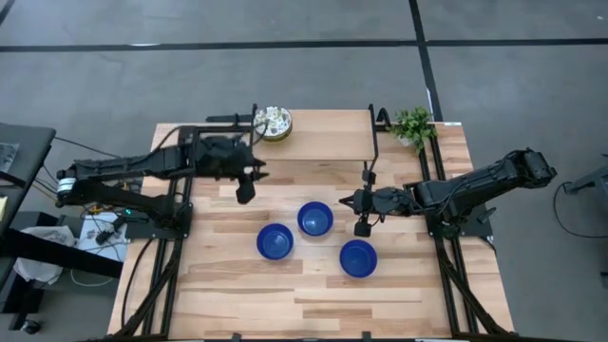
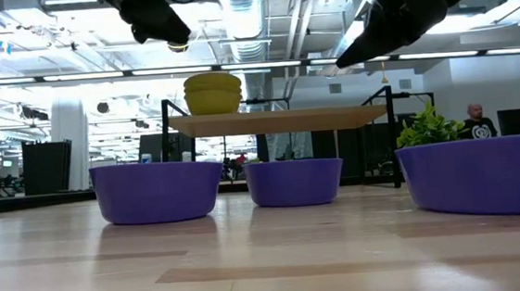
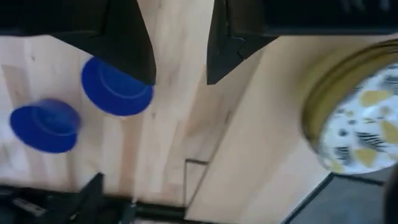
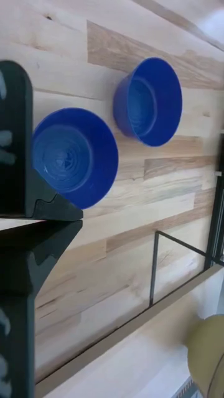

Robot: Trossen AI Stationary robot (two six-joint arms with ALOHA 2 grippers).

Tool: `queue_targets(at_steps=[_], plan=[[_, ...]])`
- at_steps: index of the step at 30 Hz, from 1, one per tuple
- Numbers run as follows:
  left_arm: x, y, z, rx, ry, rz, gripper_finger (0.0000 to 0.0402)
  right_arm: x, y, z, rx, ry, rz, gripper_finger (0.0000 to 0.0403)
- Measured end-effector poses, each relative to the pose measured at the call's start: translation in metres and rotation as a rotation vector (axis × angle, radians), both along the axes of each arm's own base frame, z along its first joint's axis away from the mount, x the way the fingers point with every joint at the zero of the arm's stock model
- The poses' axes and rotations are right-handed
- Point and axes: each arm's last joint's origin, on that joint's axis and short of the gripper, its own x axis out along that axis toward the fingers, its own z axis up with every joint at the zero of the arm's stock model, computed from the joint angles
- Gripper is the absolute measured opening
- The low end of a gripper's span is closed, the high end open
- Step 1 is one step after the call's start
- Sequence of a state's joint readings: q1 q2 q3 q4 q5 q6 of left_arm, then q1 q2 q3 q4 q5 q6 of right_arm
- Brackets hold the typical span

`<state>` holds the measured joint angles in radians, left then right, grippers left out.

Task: Pick & Place Mini bowls
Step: Put the blue bowl on the shelf

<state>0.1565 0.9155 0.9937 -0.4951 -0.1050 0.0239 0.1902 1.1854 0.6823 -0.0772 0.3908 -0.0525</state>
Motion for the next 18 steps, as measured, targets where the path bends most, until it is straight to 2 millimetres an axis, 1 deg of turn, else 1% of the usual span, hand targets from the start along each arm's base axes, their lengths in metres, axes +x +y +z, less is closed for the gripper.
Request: queue_targets(at_steps=[6, 11, 18], plan=[[0.001, -0.018, -0.028, 0.003, -0.07, -0.071, 0.0127, 0.0, 0.0, 0.0, 0.005, -0.007, -0.002, 0.0], [0.007, -0.035, -0.054, -0.037, -0.101, -0.142, 0.0114, 0.0, 0.0, 0.0, 0.039, -0.012, -0.021, 0.0], [0.017, -0.063, -0.095, -0.057, -0.246, -0.277, 0.0104, -0.002, 0.002, -0.003, 0.11, 0.027, 0.019, 0.0]])
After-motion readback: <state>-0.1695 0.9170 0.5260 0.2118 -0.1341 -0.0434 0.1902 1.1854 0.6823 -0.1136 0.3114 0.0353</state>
